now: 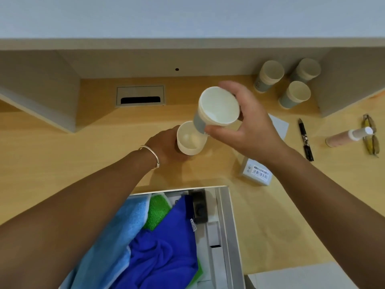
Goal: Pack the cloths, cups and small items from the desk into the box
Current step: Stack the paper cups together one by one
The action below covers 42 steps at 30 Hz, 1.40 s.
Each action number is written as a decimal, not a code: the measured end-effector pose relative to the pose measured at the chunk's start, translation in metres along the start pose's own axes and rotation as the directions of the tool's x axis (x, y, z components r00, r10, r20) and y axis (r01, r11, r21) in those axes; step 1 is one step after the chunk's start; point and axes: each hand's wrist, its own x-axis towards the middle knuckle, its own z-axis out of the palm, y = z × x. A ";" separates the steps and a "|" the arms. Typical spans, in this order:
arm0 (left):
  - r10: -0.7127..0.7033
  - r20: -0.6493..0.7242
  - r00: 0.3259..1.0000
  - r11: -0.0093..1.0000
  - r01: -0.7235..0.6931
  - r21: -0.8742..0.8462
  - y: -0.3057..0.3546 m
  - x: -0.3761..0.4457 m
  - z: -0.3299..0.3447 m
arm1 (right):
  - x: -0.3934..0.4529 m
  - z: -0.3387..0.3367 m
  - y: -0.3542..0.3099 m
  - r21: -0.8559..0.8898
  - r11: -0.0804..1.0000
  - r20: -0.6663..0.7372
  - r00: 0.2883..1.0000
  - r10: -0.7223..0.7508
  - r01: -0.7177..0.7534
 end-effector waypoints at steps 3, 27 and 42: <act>0.013 0.033 0.999 0.997 -0.015 0.076 0.003 0.004 0.000 | -0.003 0.016 -0.010 -0.053 0.998 0.062 0.997 -0.035 0.038; -0.019 0.129 0.992 0.998 0.011 0.056 0.037 -0.004 0.001 | -0.023 0.013 0.073 -0.007 0.986 -0.078 0.983 0.167 -0.168; -0.174 0.006 0.985 0.974 0.173 -0.146 0.118 0.037 0.061 | 0.116 -0.113 0.206 -0.375 0.912 -0.071 0.986 0.150 -0.166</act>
